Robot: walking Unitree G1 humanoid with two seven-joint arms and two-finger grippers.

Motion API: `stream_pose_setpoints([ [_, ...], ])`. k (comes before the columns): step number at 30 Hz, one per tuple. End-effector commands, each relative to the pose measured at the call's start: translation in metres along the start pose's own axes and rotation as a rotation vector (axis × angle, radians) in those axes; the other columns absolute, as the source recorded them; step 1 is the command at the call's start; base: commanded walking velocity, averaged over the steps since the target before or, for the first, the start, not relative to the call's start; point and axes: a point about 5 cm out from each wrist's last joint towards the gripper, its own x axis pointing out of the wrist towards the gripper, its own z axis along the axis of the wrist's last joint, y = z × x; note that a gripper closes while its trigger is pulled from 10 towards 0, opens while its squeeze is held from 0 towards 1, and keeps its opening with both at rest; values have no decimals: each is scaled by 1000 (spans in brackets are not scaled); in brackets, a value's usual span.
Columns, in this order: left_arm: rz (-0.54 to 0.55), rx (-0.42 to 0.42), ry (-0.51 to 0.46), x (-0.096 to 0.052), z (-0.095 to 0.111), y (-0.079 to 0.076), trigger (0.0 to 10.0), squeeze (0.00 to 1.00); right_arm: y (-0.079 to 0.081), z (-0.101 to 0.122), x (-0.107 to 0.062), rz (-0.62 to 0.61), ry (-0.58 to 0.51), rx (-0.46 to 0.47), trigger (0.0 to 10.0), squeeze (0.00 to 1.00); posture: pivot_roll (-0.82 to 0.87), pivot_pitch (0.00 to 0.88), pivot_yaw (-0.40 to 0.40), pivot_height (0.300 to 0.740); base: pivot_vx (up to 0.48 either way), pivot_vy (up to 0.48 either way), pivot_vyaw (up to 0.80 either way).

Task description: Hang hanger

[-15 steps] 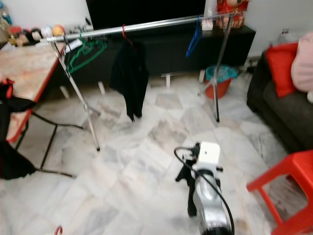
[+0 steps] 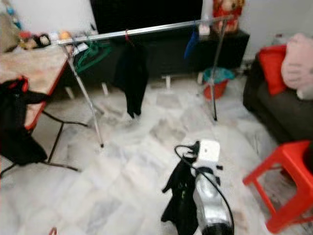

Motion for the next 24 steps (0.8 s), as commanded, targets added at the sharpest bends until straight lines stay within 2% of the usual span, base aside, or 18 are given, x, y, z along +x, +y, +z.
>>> stream_pose_setpoints([
  [1,18,-10,-32,1,10,6,10000,0,7,9,4,17,-34,8,10000,0,-83,0,24,732,0,0,0],
  [3,25,-11,-57,2,18,5,10000,0,8,11,5,23,-37,4,10000,0,-74,0,13,732,0,0,0],
  [7,50,-22,-139,4,45,2,10000,0,9,12,10,41,-25,-18,10000,0,-59,0,0,732,0,0,0],
  [9,68,-17,-201,4,62,6,10000,0,10,12,12,36,-8,-17,10000,0,-65,0,-1,732,0,0,0],
  [12,109,-5,-409,-3,116,27,10000,0,17,13,18,36,20,-34,10000,0,-66,0,-2,732,0,0,0],
  [14,88,26,-599,-17,162,39,10000,0,22,19,24,35,28,17,10000,0,-56,0,-4,732,0,0,0],
  [15,88,26,-599,-17,162,39,10000,0,22,19,24,35,28,17,10000,0,-56,0,-4,732,0,0,0],
  [16,59,53,-672,-24,180,39,10000,0,24,20,26,35,37,42,10000,0,-55,0,-4,732,0,0,0],
  [18,-57,117,-789,-41,213,23,10000,0,29,21,32,27,76,93,10000,0,-45,0,-3,732,0,0,0],
  [19,-57,117,-789,-41,213,23,10000,0,29,21,32,27,76,93,10000,0,-45,0,-3,732,0,0,0],
  [22,-260,219,-875,-64,243,-10,10000,0,38,23,37,20,129,186,10000,0,-52,0,-1,732,0,0,0],
  [24,-373,271,-889,-74,252,-26,10000,0,43,27,40,21,140,228,10000,0,-55,0,1,732,0,0,0],
])
